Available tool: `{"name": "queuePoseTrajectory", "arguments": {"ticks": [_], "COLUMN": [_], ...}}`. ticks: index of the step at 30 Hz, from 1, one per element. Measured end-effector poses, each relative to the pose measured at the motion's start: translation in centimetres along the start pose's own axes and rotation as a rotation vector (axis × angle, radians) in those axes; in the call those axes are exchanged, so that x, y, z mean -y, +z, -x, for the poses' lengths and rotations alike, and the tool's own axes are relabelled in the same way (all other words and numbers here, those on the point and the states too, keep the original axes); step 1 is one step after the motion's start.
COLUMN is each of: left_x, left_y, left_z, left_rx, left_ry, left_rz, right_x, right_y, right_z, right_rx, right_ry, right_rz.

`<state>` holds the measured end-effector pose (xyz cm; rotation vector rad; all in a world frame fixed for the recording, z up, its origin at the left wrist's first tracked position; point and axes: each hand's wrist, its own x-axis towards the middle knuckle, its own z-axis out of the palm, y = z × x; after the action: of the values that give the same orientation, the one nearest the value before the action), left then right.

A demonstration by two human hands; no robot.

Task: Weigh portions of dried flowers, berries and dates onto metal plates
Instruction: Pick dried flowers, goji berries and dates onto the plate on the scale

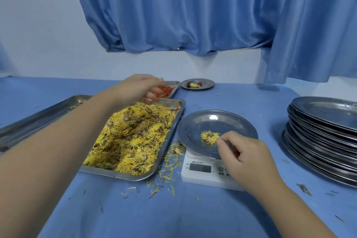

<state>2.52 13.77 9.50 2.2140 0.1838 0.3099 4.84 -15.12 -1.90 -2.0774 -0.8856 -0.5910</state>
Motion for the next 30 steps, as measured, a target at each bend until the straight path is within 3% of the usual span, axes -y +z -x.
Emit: {"name": "queuePoseTrajectory", "arguments": {"ticks": [5,8,18,27,30], "left_x": [2.6,4.2,5.2,4.1,3.8], "left_y": [-0.5,0.1,0.9,-0.8,-1.3], "left_z": [-1.0,-1.3,-1.4,-0.7,-0.3], "left_rx": [0.165,0.277,0.266,0.165,0.198], "left_ry": [-0.029,-0.065,-0.008,-0.030,-0.065], "left_rz": [-0.642,-0.785,-0.955,-0.694,-0.629], "right_x": [0.0,-0.2,-0.3,-0.1,-0.1], "right_y": [0.1,0.0,-0.1,-0.3,-0.3], "right_z": [0.0,0.0,-0.1,-0.1,-0.1], "right_rx": [0.018,0.036,0.043,0.022,0.021], "right_ry": [0.011,0.020,0.020,0.019,0.021], "right_rz": [0.002,0.006,0.008,-0.004,-0.004]}}
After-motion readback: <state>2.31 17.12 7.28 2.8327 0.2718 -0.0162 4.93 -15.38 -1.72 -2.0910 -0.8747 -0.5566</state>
